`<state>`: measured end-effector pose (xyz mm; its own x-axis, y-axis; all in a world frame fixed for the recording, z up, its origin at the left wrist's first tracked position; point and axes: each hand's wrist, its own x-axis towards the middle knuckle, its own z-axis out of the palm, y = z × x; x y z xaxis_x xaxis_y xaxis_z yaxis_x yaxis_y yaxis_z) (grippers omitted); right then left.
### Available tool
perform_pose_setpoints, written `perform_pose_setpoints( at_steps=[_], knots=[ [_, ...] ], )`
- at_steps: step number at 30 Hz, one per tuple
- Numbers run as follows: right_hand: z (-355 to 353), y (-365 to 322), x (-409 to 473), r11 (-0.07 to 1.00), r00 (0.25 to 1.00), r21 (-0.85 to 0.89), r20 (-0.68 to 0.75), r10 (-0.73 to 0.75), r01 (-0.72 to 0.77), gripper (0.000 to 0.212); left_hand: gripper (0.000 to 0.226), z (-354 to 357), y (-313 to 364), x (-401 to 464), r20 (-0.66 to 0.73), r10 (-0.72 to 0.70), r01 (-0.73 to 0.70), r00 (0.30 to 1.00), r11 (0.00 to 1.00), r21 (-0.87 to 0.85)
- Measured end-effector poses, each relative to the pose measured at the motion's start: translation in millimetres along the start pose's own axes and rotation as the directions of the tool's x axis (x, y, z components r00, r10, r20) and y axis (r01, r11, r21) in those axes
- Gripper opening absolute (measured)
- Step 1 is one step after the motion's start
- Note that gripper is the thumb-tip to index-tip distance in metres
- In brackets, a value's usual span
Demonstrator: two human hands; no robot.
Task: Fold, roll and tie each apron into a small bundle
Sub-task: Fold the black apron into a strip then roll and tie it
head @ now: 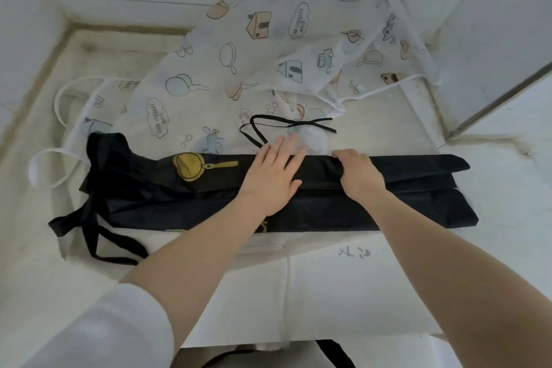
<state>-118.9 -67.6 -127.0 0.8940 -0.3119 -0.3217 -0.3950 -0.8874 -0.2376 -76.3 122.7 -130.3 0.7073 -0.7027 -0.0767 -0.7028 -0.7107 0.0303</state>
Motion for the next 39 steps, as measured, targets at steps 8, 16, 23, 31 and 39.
perform_pose_setpoints(
  at_steps=[8, 16, 23, 31, 39],
  knots=[
    [-11, 51, 23, 1.000, 0.999, 0.015, 0.050, 0.007, -0.008, 0.023, 0.080, 38, 20, 29, 0.228, -0.071, 0.089, 0.971, 0.994, -0.068],
    [-21, 30, 20, 0.984, 0.997, -0.169, 0.040, 0.069, -0.061, 0.021, 0.077, 35, 24, 32, 0.285, -0.145, 0.186, 0.947, 0.975, -0.122],
    [-7, -52, 1, 0.883, 0.890, -0.121, 0.007, -0.456, 0.454, 0.040, 0.036, -16, -2, 23, 0.054, -0.145, 0.139, 0.988, 0.675, -0.725],
    [26, -132, 9, 0.862, 0.856, -0.040, 0.154, -0.494, 0.505, 0.042, 0.055, -19, -100, -52, 0.136, -0.480, 0.496, 0.866, 0.858, -0.129],
    [27, -164, 20, 0.925, 0.955, -0.257, 0.167, -0.243, 0.280, 0.034, 0.045, -16, -171, -92, 0.047, -0.747, 0.740, 0.663, 0.646, -0.189]
  ],
)
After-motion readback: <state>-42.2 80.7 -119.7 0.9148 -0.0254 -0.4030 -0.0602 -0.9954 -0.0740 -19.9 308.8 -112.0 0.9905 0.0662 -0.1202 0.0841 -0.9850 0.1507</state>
